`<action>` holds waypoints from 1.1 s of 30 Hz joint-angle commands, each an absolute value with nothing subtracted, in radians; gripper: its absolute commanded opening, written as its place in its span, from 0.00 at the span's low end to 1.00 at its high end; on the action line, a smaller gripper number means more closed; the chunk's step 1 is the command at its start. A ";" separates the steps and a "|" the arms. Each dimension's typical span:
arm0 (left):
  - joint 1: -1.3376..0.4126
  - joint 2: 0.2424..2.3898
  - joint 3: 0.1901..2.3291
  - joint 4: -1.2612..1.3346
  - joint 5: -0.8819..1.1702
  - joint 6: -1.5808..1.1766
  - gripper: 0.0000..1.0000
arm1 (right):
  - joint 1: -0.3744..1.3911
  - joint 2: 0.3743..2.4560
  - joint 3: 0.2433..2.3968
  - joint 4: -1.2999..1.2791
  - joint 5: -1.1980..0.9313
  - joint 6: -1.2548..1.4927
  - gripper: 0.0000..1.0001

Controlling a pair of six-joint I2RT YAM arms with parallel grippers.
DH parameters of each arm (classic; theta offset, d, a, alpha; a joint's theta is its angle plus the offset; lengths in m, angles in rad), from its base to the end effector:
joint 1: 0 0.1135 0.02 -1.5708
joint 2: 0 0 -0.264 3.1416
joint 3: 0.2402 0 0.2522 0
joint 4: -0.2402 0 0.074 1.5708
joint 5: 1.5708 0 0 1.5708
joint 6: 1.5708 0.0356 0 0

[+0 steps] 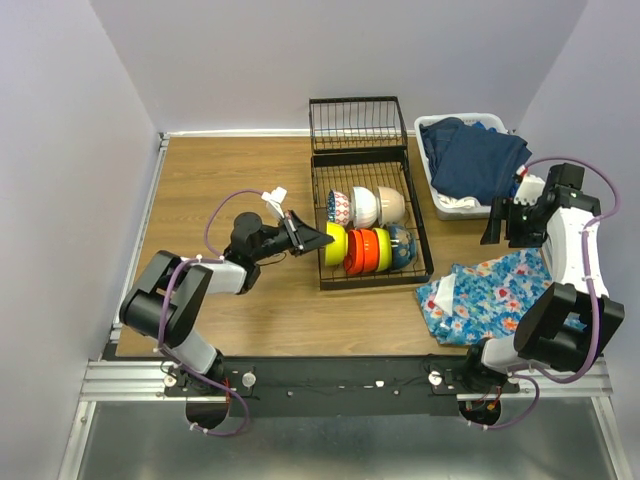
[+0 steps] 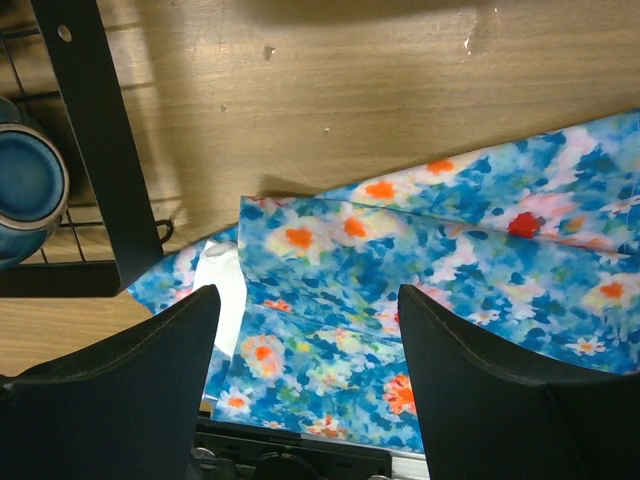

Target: Load the bowls into the dish rack

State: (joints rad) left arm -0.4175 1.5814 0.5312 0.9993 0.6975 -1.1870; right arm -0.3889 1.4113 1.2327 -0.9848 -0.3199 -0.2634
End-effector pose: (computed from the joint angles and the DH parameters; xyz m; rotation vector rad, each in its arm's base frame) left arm 0.2630 -0.1417 0.1897 -0.1009 1.9378 -1.7166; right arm 0.2564 -0.0930 0.2907 0.0780 2.6475 0.2293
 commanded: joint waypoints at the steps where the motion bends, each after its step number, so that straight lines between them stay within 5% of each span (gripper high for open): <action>1: -0.434 1.606 0.525 1.055 0.680 -1.181 0.00 | -0.387 1.419 1.204 -0.954 -0.293 -0.276 0.80; 33: -0.505 1.896 0.563 1.500 0.722 -1.374 0.00 | -0.387 1.460 1.152 -0.925 -0.267 -0.279 0.80</action>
